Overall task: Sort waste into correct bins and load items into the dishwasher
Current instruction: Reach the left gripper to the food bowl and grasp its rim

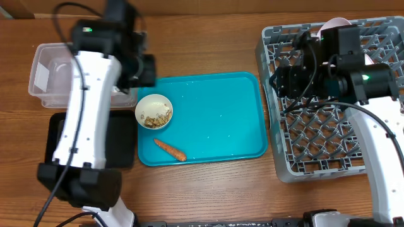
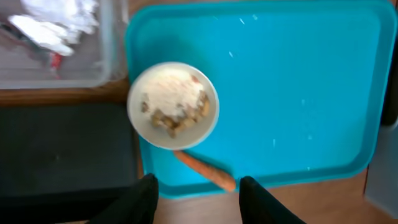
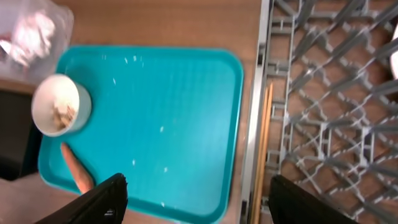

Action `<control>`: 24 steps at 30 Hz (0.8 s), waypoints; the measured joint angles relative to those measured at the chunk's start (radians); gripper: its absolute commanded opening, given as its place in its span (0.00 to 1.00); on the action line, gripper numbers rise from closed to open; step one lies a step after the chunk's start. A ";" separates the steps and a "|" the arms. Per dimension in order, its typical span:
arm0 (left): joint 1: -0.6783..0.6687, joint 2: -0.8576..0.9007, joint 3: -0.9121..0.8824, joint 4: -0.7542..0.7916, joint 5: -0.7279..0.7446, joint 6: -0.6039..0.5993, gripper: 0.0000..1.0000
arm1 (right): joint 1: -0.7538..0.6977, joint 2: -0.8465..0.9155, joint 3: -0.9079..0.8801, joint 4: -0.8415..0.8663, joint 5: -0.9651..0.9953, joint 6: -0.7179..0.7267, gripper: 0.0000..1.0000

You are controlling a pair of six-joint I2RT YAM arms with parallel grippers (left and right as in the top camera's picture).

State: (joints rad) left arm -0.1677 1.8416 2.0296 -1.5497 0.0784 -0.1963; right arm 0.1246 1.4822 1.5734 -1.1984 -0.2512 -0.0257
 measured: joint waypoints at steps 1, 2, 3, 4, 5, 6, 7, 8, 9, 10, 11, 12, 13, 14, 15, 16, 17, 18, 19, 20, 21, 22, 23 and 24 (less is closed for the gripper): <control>-0.029 0.000 0.000 -0.009 -0.016 -0.013 0.46 | 0.000 0.006 0.000 -0.010 0.015 0.002 0.75; -0.056 0.000 -0.003 -0.018 -0.032 -0.027 0.45 | -0.001 0.012 0.000 -0.025 0.037 0.009 0.76; -0.080 0.000 -0.009 -0.027 -0.047 -0.045 0.45 | -0.001 0.015 -0.001 -0.039 0.062 0.016 0.77; -0.105 0.000 -0.020 -0.040 -0.068 -0.069 0.45 | -0.003 0.017 -0.002 -0.056 0.102 0.032 0.77; -0.116 0.000 -0.027 -0.045 -0.077 -0.084 0.45 | -0.003 0.017 -0.002 -0.066 0.119 0.039 0.77; -0.131 0.000 -0.039 -0.057 -0.093 -0.108 0.45 | -0.005 0.017 -0.003 -0.076 0.146 0.048 0.78; -0.142 0.000 -0.049 -0.070 -0.106 -0.127 0.45 | -0.006 0.017 -0.003 -0.082 0.167 0.055 0.78; -0.152 0.000 -0.058 -0.090 -0.119 -0.148 0.45 | -0.007 0.017 -0.003 -0.085 0.183 0.060 0.78; -0.163 0.000 -0.064 -0.112 -0.130 -0.167 0.44 | -0.007 0.017 -0.003 -0.091 0.198 0.065 0.78; -0.174 0.000 -0.068 -0.130 -0.142 -0.182 0.44 | -0.009 0.017 -0.003 -0.101 0.207 0.069 0.78; -0.183 -0.002 -0.074 -0.136 -0.151 -0.196 0.44 | -0.011 0.017 -0.003 -0.114 0.215 0.074 0.78; -0.194 -0.004 -0.080 -0.137 -0.159 -0.210 0.44 | -0.013 0.017 -0.003 -0.127 0.220 0.078 0.78; -0.207 -0.011 -0.092 -0.134 -0.171 -0.229 0.44 | -0.015 0.017 -0.003 -0.138 0.228 0.080 0.78; -0.219 -0.022 -0.108 -0.134 -0.182 -0.249 0.44 | -0.020 0.017 -0.003 -0.150 0.232 0.083 0.78; -0.231 -0.038 -0.128 -0.133 -0.197 -0.277 0.45 | -0.027 0.017 -0.003 -0.161 0.235 0.086 0.78; -0.244 -0.059 -0.151 -0.132 -0.216 -0.306 0.45 | -0.032 0.017 -0.003 -0.165 0.237 0.087 0.78; -0.257 -0.085 -0.177 -0.127 -0.236 -0.335 0.45 | -0.038 0.017 -0.003 -0.166 0.240 0.090 0.78; -0.267 -0.110 -0.198 -0.122 -0.252 -0.362 0.49 | -0.045 0.017 -0.003 -0.166 0.241 0.093 0.78; -0.278 -0.141 -0.224 -0.110 -0.273 -0.392 0.57 | -0.051 0.017 -0.003 -0.165 0.243 0.093 0.78; -0.285 -0.175 -0.250 -0.092 -0.293 -0.422 0.64 | -0.056 0.017 -0.003 -0.164 0.244 0.097 0.78; -0.290 -0.209 -0.279 -0.062 -0.309 -0.454 0.76 | -0.061 0.017 -0.003 -0.164 0.245 0.098 0.79; -0.291 -0.239 -0.304 -0.028 -0.319 -0.481 0.84 | -0.065 0.017 -0.003 -0.163 0.246 0.100 0.79; -0.291 -0.269 -0.336 0.028 -0.327 -0.497 0.84 | -0.066 0.017 -0.003 -0.163 0.249 0.101 0.79; -0.290 -0.294 -0.369 0.107 -0.330 -0.506 0.84 | -0.066 0.017 -0.003 -0.163 0.248 0.101 0.79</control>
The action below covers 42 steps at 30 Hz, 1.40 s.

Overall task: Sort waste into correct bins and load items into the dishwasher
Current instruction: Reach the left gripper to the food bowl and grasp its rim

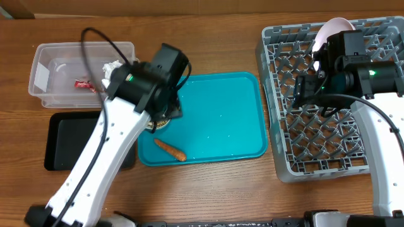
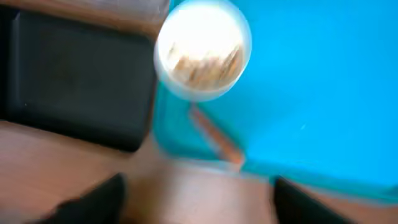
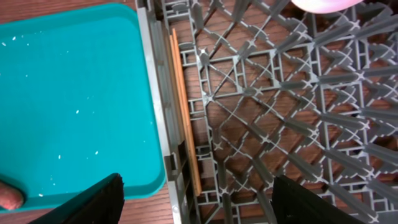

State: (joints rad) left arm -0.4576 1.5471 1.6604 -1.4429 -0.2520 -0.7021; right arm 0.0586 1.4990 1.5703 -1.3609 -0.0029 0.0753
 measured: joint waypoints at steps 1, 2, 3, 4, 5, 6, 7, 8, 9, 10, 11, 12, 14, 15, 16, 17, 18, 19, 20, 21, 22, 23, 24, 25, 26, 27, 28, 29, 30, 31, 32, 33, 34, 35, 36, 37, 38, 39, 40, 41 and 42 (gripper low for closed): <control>0.000 -0.011 -0.022 0.055 0.002 0.003 0.84 | 0.000 0.000 0.000 0.002 0.000 0.000 0.79; 0.001 -0.018 -0.049 0.129 0.011 0.016 0.84 | 0.000 0.000 0.000 0.003 0.000 0.000 0.79; 0.001 -0.014 -0.071 0.191 0.023 0.034 0.84 | 0.000 0.000 0.000 0.003 0.000 0.000 0.79; 0.001 -0.006 -0.092 0.245 0.042 0.055 0.85 | 0.000 0.000 0.000 0.004 0.000 0.000 0.79; 0.003 0.010 -0.112 0.285 0.061 0.075 0.85 | 0.000 0.000 0.000 0.004 0.000 0.000 0.79; 0.008 0.031 -0.124 0.308 0.080 0.089 0.85 | 0.000 0.000 0.000 0.004 0.000 0.000 0.79; 0.014 0.056 -0.132 0.322 0.098 0.103 0.85 | 0.000 0.000 0.000 0.004 0.000 0.001 0.79; 0.024 0.084 -0.138 0.334 0.116 0.113 0.84 | 0.000 0.000 0.000 0.005 0.000 0.002 0.79; 0.034 0.108 -0.141 0.345 0.129 0.125 0.83 | 0.000 0.000 0.000 0.005 0.000 0.002 0.79; 0.052 0.141 -0.144 0.358 0.150 0.138 0.82 | 0.000 0.000 0.000 0.005 0.000 0.003 0.79; 0.066 0.163 -0.146 0.366 0.162 0.151 0.82 | 0.000 0.000 0.000 0.006 0.000 0.003 0.79; 0.086 0.193 -0.148 0.372 0.176 0.160 0.82 | 0.000 0.000 0.000 0.006 0.000 0.003 0.79; 0.116 0.229 -0.151 0.382 0.192 0.169 0.82 | 0.000 0.000 0.000 0.005 0.000 0.002 0.79; 0.132 0.245 -0.153 0.389 0.198 0.176 0.82 | 0.000 0.000 0.000 0.005 0.000 0.003 0.79; 0.144 0.258 -0.153 0.398 0.206 0.180 0.81 | 0.000 0.000 0.000 0.006 0.000 0.003 0.79; 0.156 0.268 -0.153 0.407 0.214 0.183 0.81 | 0.000 0.000 0.000 0.006 0.000 0.003 0.79; 0.167 0.277 -0.153 0.417 0.221 0.184 0.81 | 0.000 0.000 0.000 0.006 0.000 0.003 0.79; 0.174 0.286 -0.153 0.428 0.228 0.186 0.80 | 0.000 0.000 0.000 0.006 0.000 0.003 0.79; 0.179 0.294 -0.153 0.437 0.235 0.187 0.80 | 0.000 0.000 0.000 0.006 0.000 0.003 0.79; 0.180 0.304 -0.153 0.445 0.240 0.187 0.80 | 0.000 0.000 0.000 0.007 0.000 0.002 0.79; 0.179 0.314 -0.153 0.454 0.248 0.187 0.79 | 0.000 0.000 0.000 0.006 0.000 0.003 0.79; 0.179 0.322 -0.153 0.462 0.253 0.188 0.78 | 0.000 0.000 0.000 0.007 0.000 0.003 0.79; 0.178 0.334 -0.153 0.473 0.263 0.189 0.77 | 0.000 0.000 0.000 0.007 0.000 0.003 0.79; 0.178 0.346 -0.153 0.482 0.272 0.189 0.75 | 0.000 0.000 0.000 0.006 0.000 0.003 0.79; 0.178 0.357 -0.153 0.490 0.280 0.190 0.74 | 0.000 0.000 0.000 0.007 0.000 0.003 0.79; 0.178 0.370 -0.153 0.497 0.289 0.190 0.72 | 0.000 0.000 0.000 0.007 0.000 0.003 0.79; 0.178 0.383 -0.153 0.500 0.296 0.189 0.70 | 0.000 0.000 0.000 0.006 0.000 0.003 0.79; 0.178 0.394 -0.153 0.501 0.303 0.189 0.69 | 0.000 0.000 0.000 0.007 0.000 0.003 0.79; 0.178 0.404 -0.153 0.501 0.308 0.189 0.68 | 0.000 0.000 0.000 0.007 0.000 0.003 0.79; 0.178 0.415 -0.153 0.501 0.313 0.190 0.68 | 0.000 0.000 0.000 0.007 0.000 0.003 0.79; 0.178 0.425 -0.153 0.500 0.317 0.190 0.67 | 0.000 0.000 0.000 0.007 0.000 0.003 0.79; 0.178 0.436 -0.153 0.501 0.324 0.190 0.65 | 0.000 0.000 0.000 0.007 0.000 0.003 0.79; 0.178 0.444 -0.153 0.501 0.328 0.189 0.62 | 0.000 0.000 0.000 0.007 0.000 0.003 0.79; 0.178 0.451 -0.153 0.503 0.332 0.188 0.61 | 0.000 0.000 0.000 0.006 0.000 0.003 0.79; 0.178 0.459 -0.153 0.509 0.336 0.190 0.59 | 0.000 0.000 0.000 0.006 0.000 0.003 0.79; 0.178 0.466 -0.153 0.518 0.340 0.190 0.56 | 0.000 0.000 0.000 0.008 0.000 0.003 0.79; 0.178 0.470 -0.153 0.527 0.343 0.192 0.52 | 0.000 0.000 0.000 0.007 0.000 0.003 0.79; 0.178 0.475 -0.153 0.533 0.346 0.196 0.49 | 0.000 0.000 0.000 0.007 0.000 0.003 0.79; 0.178 0.477 -0.153 0.534 0.347 0.206 0.45 | 0.000 0.000 0.000 0.007 0.000 0.003 0.79; 0.177 0.479 -0.153 0.535 0.348 0.207 0.41 | 0.000 0.000 0.000 0.006 0.000 0.003 0.79; 0.177 0.479 -0.153 0.534 0.348 0.210 0.37 | 0.000 0.000 0.000 0.007 0.000 0.003 0.79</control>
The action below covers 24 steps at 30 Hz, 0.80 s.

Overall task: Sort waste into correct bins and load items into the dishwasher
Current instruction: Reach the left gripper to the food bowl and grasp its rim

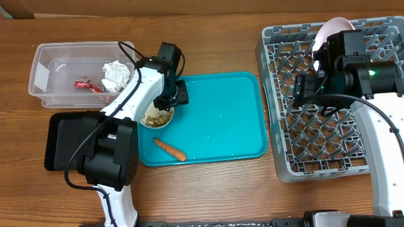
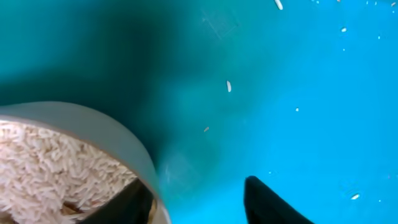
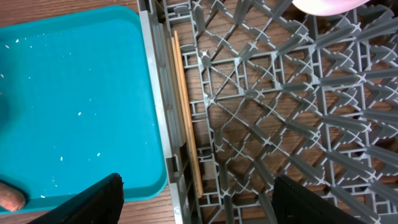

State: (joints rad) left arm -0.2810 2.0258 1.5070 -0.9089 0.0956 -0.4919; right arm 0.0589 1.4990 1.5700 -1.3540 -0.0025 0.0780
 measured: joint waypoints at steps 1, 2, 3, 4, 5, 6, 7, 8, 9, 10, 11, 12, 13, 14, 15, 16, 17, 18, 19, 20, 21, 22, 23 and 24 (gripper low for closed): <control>-0.001 0.000 0.000 0.000 0.000 0.000 0.34 | 0.000 0.000 0.000 0.000 0.000 0.000 0.79; -0.001 0.000 0.000 -0.001 0.002 0.003 0.31 | 0.000 0.000 0.000 0.000 0.000 0.000 0.79; -0.001 0.000 0.000 -0.002 0.003 0.005 0.29 | 0.000 0.000 0.000 0.000 0.000 0.000 0.79; -0.001 0.000 0.000 -0.005 0.003 0.006 0.28 | 0.000 0.000 0.000 0.000 0.000 0.000 0.79; -0.001 0.000 0.000 -0.007 0.003 0.006 0.25 | 0.000 0.000 0.000 0.000 0.000 0.000 0.79; -0.001 0.000 0.000 -0.008 0.003 0.006 0.24 | 0.000 0.000 0.000 0.000 0.000 0.000 0.79; -0.001 0.000 0.000 -0.008 0.002 0.006 0.21 | 0.000 0.000 0.000 0.000 0.000 0.000 0.79; -0.001 0.000 -0.001 -0.008 0.003 0.006 0.19 | 0.000 0.000 0.000 0.000 0.000 0.000 0.79; -0.003 0.000 -0.002 -0.008 0.002 0.006 0.18 | 0.000 0.000 0.000 0.000 0.000 0.000 0.79; -0.006 0.000 -0.003 -0.008 0.002 0.006 0.18 | 0.000 0.000 0.000 0.000 0.000 0.000 0.79; -0.010 0.000 -0.003 -0.008 0.002 0.006 0.18 | 0.000 0.000 0.000 0.000 0.000 0.000 0.79; -0.015 0.000 -0.005 -0.008 0.000 0.006 0.18 | 0.000 0.000 0.000 0.000 0.000 0.000 0.79; -0.022 0.000 -0.007 -0.008 -0.002 0.006 0.18 | 0.000 0.000 0.000 0.000 0.000 0.000 0.79; -0.029 0.000 -0.009 -0.008 -0.005 0.006 0.18 | 0.000 0.000 0.000 0.000 0.000 0.000 0.79; -0.035 0.000 -0.010 -0.010 -0.008 0.006 0.18 | 0.000 0.000 0.000 0.000 0.000 0.000 0.79; -0.042 0.000 -0.011 -0.011 -0.013 0.006 0.18 | 0.000 0.000 0.000 0.000 0.000 0.000 0.79; -0.047 0.000 -0.011 -0.011 -0.016 0.006 0.18 | 0.000 0.000 0.000 0.000 0.000 0.000 0.79; -0.053 0.000 -0.011 -0.012 -0.020 0.006 0.17 | 0.000 0.000 0.000 0.000 0.000 0.000 0.79; -0.055 0.000 -0.011 -0.017 -0.024 0.006 0.17 | 0.000 0.000 0.000 0.000 0.000 0.000 0.79; -0.060 0.000 -0.011 -0.023 -0.027 0.006 0.16 | 0.000 0.000 0.000 0.000 0.000 0.000 0.79; -0.060 0.000 -0.011 -0.029 -0.031 0.006 0.16 | 0.000 0.000 0.000 0.000 0.000 0.000 0.79; -0.065 0.000 -0.011 -0.035 -0.037 0.006 0.15 | 0.000 0.000 0.000 0.000 0.000 0.000 0.79; -0.066 0.000 -0.011 -0.039 -0.041 0.006 0.13 | 0.000 0.000 0.000 0.000 0.000 0.000 0.79; -0.069 0.000 -0.011 -0.040 -0.045 0.006 0.13 | 0.000 0.000 0.000 0.000 0.000 0.000 0.79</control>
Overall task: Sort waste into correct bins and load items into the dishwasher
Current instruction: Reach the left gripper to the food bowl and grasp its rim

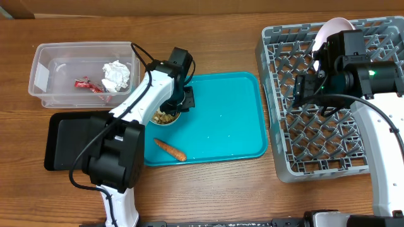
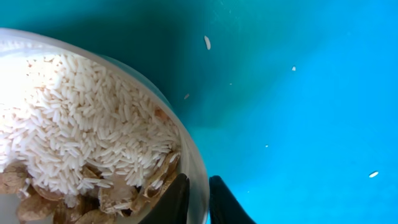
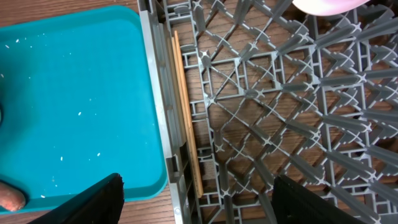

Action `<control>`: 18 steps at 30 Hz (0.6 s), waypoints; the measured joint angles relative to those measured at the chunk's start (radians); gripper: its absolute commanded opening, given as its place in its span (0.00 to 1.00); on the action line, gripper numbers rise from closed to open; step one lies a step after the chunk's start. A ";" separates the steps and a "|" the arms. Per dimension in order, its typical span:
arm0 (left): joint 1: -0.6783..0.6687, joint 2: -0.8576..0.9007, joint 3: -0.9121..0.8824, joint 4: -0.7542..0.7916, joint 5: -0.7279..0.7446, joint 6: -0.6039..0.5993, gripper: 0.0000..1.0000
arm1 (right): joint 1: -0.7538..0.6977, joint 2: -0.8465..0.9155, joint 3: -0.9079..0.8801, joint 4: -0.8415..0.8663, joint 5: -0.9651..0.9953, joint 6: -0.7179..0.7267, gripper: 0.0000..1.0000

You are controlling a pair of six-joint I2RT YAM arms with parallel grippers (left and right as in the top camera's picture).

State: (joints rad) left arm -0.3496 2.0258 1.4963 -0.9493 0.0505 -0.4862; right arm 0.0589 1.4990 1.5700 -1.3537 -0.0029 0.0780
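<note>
A white bowl (image 2: 81,130) of rice and brown scraps stands at the left end of the teal tray (image 1: 221,120). My left gripper (image 2: 199,202) is shut on the bowl's right rim, one finger inside and one outside. From overhead the left gripper (image 1: 183,98) covers part of the bowl (image 1: 163,116). An orange carrot (image 1: 170,149) lies on the tray near its front left corner. My right gripper (image 3: 211,205) hangs open and empty over the grey dish rack (image 1: 334,145), its left part; overhead the right gripper (image 1: 304,88) shows there.
A clear bin (image 1: 44,69) at the back left holds crumpled paper (image 1: 117,74) and a red wrapper (image 1: 83,85). A black bin (image 1: 63,148) sits in front of it. Wooden chopsticks (image 3: 186,124) lie along the rack's left wall, and a pink bowl (image 1: 331,28) stands at its back.
My left gripper was open, low beside the bowl's rim; now it is shut on that rim and sits slightly further right. The right arm has not moved.
My left gripper was open, high between the clear bin and the bowl, and the right one over the rack's left edge. Then the left was above the bowl and the right further over the rack. Later the left was low at the rim, now shut on it.
</note>
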 measured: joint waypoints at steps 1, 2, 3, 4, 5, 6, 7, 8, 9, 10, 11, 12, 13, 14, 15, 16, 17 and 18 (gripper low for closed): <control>-0.003 0.000 0.000 -0.001 -0.004 0.000 0.13 | 0.000 0.000 0.000 0.000 0.000 0.000 0.79; -0.005 0.000 0.000 -0.003 -0.010 0.000 0.13 | 0.000 0.000 0.000 0.000 0.000 0.000 0.79; -0.009 0.000 0.000 -0.004 -0.014 0.000 0.13 | 0.000 0.000 0.000 0.000 0.000 0.000 0.79; -0.012 0.000 0.000 -0.005 -0.018 0.000 0.13 | 0.000 0.000 0.000 0.000 0.000 0.000 0.79; -0.016 0.000 0.000 -0.005 -0.023 0.000 0.13 | 0.000 0.000 0.000 0.000 0.001 0.000 0.79; -0.020 0.000 0.000 -0.005 -0.029 0.000 0.13 | 0.000 0.000 0.000 0.000 0.000 0.000 0.79; -0.024 0.000 0.000 -0.006 -0.033 0.000 0.13 | 0.000 0.000 0.000 0.000 0.000 0.000 0.79; -0.024 0.000 0.000 -0.009 -0.036 0.000 0.13 | 0.000 0.000 0.000 0.000 0.000 0.000 0.79; -0.026 0.000 0.000 -0.011 -0.037 0.000 0.13 | 0.000 0.000 0.000 0.000 0.000 0.000 0.79; -0.027 0.000 -0.002 -0.011 -0.038 0.000 0.14 | 0.000 0.000 0.000 0.000 0.000 0.000 0.79; -0.027 0.000 -0.004 -0.011 -0.039 0.000 0.14 | 0.000 0.000 0.000 0.000 0.000 0.000 0.79; -0.029 0.000 -0.009 -0.010 -0.040 0.000 0.14 | 0.000 0.000 0.000 0.000 0.000 0.000 0.79; -0.029 0.000 -0.017 -0.006 -0.040 0.000 0.14 | 0.000 0.000 0.000 0.000 0.000 0.000 0.79; -0.029 0.000 -0.024 -0.003 -0.040 0.000 0.14 | 0.000 0.000 0.000 0.000 0.000 0.000 0.79; -0.029 0.000 -0.030 -0.003 -0.040 0.000 0.15 | 0.000 0.000 0.000 -0.001 0.000 0.000 0.79; -0.029 0.000 -0.036 -0.003 -0.041 0.000 0.15 | 0.000 0.000 0.000 0.000 0.000 0.000 0.79; -0.029 0.000 -0.041 -0.003 -0.042 0.000 0.15 | 0.000 0.000 0.000 0.000 0.000 0.000 0.79; -0.029 0.000 -0.045 -0.002 -0.042 0.000 0.15 | 0.000 0.000 0.000 0.000 0.000 0.000 0.79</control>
State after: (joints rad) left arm -0.3782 2.0258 1.4517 -0.9516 0.0082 -0.4862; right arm 0.0586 1.4990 1.5700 -1.3540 -0.0025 0.0784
